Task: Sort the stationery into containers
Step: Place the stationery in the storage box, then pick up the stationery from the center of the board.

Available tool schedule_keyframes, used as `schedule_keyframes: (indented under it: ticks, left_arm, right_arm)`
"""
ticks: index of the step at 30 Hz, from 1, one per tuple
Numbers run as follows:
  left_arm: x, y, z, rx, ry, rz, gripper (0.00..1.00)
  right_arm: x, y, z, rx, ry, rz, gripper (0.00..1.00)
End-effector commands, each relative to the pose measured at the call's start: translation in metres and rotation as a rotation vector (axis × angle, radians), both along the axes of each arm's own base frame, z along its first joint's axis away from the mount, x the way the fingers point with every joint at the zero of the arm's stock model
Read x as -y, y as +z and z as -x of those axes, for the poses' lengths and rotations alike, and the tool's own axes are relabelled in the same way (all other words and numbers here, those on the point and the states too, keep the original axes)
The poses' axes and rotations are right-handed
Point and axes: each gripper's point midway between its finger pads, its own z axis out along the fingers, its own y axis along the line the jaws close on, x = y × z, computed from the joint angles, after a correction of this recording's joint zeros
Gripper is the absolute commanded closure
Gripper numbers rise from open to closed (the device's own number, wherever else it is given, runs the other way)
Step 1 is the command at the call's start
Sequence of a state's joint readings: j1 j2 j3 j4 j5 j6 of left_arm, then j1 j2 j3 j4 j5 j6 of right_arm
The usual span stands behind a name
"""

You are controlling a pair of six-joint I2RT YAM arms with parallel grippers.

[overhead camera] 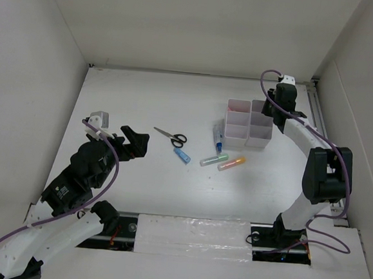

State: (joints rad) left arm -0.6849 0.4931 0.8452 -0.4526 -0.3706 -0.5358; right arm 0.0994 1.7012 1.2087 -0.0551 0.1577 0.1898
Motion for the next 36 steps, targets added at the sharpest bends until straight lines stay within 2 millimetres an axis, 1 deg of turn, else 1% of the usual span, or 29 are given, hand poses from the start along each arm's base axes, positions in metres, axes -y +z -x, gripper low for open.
schedule_keyframes:
  ticks: [1, 2, 3, 4, 5, 7, 10, 11, 12, 13, 15, 17, 18, 20, 21, 22, 23, 24, 25, 26, 27, 28, 29, 31, 32, 33, 34, 35, 36]
  left_arm:
    - [0.000, 0.008, -0.001, 0.030, -0.001, 0.020, 0.00]
    - [0.000, 0.008, -0.001, 0.030, -0.001, 0.020, 0.00]
    - [0.000, 0.008, -0.001, 0.030, -0.001, 0.020, 0.00]
    - [0.000, 0.008, -0.001, 0.030, -0.001, 0.020, 0.00]
    - [0.000, 0.008, -0.001, 0.030, -0.001, 0.020, 0.00]
    - [0.000, 0.008, -0.001, 0.030, -0.001, 0.020, 0.00]
    - [0.000, 0.008, -0.001, 0.030, -0.001, 0.020, 0.00]
    - [-0.001, 0.010, 0.000, 0.037, -0.001, 0.025, 0.00]
    - [-0.001, 0.010, 0.000, 0.037, -0.001, 0.025, 0.00]
    - [-0.001, 0.010, 0.000, 0.037, -0.001, 0.025, 0.00]
    - [-0.001, 0.010, 0.000, 0.037, -0.001, 0.025, 0.00]
    - [-0.001, 0.010, 0.000, 0.037, -0.001, 0.025, 0.00]
    - [-0.001, 0.010, 0.000, 0.037, -0.001, 0.025, 0.00]
    - [-0.001, 0.010, 0.000, 0.037, -0.001, 0.025, 0.00]
    - [-0.001, 0.010, 0.000, 0.037, -0.001, 0.025, 0.00]
    - [-0.001, 0.010, 0.000, 0.037, -0.001, 0.025, 0.00]
    - [-0.001, 0.010, 0.000, 0.037, -0.001, 0.025, 0.00]
    - [-0.001, 0.010, 0.000, 0.037, -0.001, 0.025, 0.00]
    - [-0.001, 0.010, 0.000, 0.037, -0.001, 0.025, 0.00]
    - [-0.002, 0.010, 0.000, 0.038, 0.008, 0.024, 0.00]
    - [-0.002, 0.010, 0.000, 0.038, 0.008, 0.024, 0.00]
    - [-0.002, 0.010, 0.000, 0.038, 0.008, 0.024, 0.00]
    - [-0.001, 0.008, -0.001, 0.031, 0.008, 0.018, 0.00]
    - [-0.003, 0.008, -0.002, 0.032, 0.017, 0.017, 0.00]
    - [-0.002, 0.006, -0.003, 0.025, 0.017, 0.011, 0.00]
    - [-0.002, 0.006, -0.003, 0.025, 0.017, 0.011, 0.00]
    - [-0.002, 0.004, -0.003, 0.018, 0.017, 0.005, 0.00]
    - [-0.004, 0.004, -0.003, 0.019, 0.026, 0.003, 0.00]
    - [-0.003, 0.004, -0.003, 0.017, 0.028, 0.012, 0.00]
  right_arm:
    - [-0.002, 0.016, -0.005, 0.062, -0.006, -0.009, 0.69]
    - [-0.006, 0.021, -0.004, 0.073, 0.003, -0.011, 0.66]
    - [-0.004, 0.022, -0.002, 0.073, -0.005, -0.006, 0.63]
    - [-0.004, 0.022, -0.002, 0.073, -0.005, -0.006, 0.54]
    - [-0.004, 0.022, -0.002, 0.073, -0.005, -0.006, 0.51]
    - [-0.004, 0.026, -0.001, 0.082, -0.005, -0.007, 0.51]
    - [-0.004, 0.027, 0.001, 0.084, -0.005, -0.008, 0.50]
    - [-0.004, 0.033, 0.002, 0.097, -0.005, -0.009, 0.50]
    - [-0.009, 0.029, 0.005, 0.088, 0.006, -0.009, 0.50]
    - [-0.009, 0.038, 0.006, 0.106, 0.006, -0.011, 0.50]
    - [-0.018, 0.052, 0.011, 0.137, 0.026, -0.016, 0.50]
    - [-0.017, 0.061, 0.016, 0.157, 0.026, -0.019, 0.48]
    - [-0.025, 0.075, 0.020, 0.187, 0.050, -0.030, 0.48]
    - [-0.031, 0.085, 0.027, 0.202, 0.071, -0.037, 0.48]
    - [-0.030, 0.096, 0.036, 0.222, 0.071, -0.040, 0.50]
    - [-0.032, 0.102, 0.042, 0.226, 0.069, -0.035, 0.50]
    - [-0.035, 0.098, 0.052, 0.217, 0.042, -0.019, 0.51]
    - [-0.036, 0.100, 0.061, 0.220, 0.013, -0.009, 0.51]
    - [-0.037, 0.112, 0.073, 0.250, -0.026, -0.021, 0.47]
    - [-0.047, 0.111, 0.085, 0.250, -0.054, 0.008, 0.38]
    - [-0.053, 0.103, 0.096, 0.235, -0.060, 0.016, 0.23]
    - [-0.061, 0.102, 0.101, 0.238, -0.054, 0.012, 0.01]
    - [-0.077, 0.093, 0.113, 0.203, -0.016, 0.001, 0.00]
    - [-0.090, 0.070, 0.127, 0.136, 0.004, -0.014, 0.00]
    - [-0.095, 0.062, 0.135, 0.119, -0.024, -0.064, 0.00]
    - [-0.105, 0.051, 0.147, 0.092, -0.015, -0.075, 0.00]
    - [-0.105, 0.028, 0.161, 0.050, -0.038, -0.081, 0.00]
    - [-0.109, 0.022, 0.172, 0.045, -0.110, -0.185, 0.00]
    - [-0.111, 0.013, 0.182, 0.031, -0.124, -0.200, 0.00]
